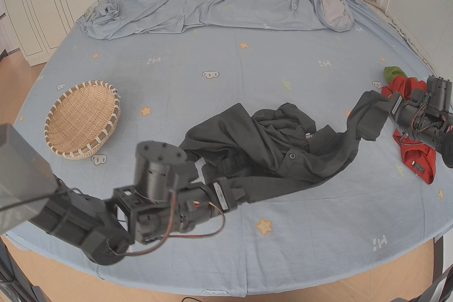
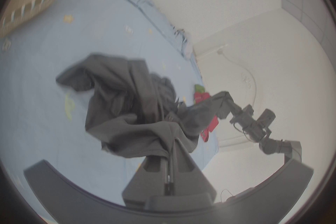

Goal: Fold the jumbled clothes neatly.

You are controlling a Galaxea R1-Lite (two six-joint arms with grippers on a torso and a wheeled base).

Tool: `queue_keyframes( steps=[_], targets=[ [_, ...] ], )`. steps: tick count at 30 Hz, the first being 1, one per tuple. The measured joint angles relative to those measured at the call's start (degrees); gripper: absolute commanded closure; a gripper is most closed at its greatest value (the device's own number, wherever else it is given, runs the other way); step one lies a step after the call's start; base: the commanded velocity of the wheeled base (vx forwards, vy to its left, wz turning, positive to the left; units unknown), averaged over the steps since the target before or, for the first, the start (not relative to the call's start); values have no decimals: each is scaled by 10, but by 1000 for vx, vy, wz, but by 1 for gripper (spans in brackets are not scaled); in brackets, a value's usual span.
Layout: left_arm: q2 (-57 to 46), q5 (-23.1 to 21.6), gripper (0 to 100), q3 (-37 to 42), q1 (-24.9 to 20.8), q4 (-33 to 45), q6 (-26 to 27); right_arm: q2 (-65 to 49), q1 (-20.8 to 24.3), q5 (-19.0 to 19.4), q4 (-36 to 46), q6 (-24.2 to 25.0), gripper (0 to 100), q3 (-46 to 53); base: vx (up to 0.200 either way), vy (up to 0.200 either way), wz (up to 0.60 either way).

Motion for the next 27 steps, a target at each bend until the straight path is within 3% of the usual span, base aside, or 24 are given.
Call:
queue_keyframes(
  steps=[4, 10, 15, 27],
  targets=[
    [-43, -50, 100, -3, 50, 0, 33, -41, 28, 2, 0, 17, 100, -2, 0, 0, 0],
    [-81, -69, 100, -44, 102, 0, 74, -78, 66, 3, 0, 22, 100, -37, 0, 0, 0],
    [-92, -97, 100, -125, 142, 0, 129, -73, 82, 4, 1, 15, 100, -119, 0, 0, 0],
    [-90, -130, 100, -269, 200, 2, 156, -22, 104, -5, 3, -3, 100, -287, 0, 0, 0]
  ],
)
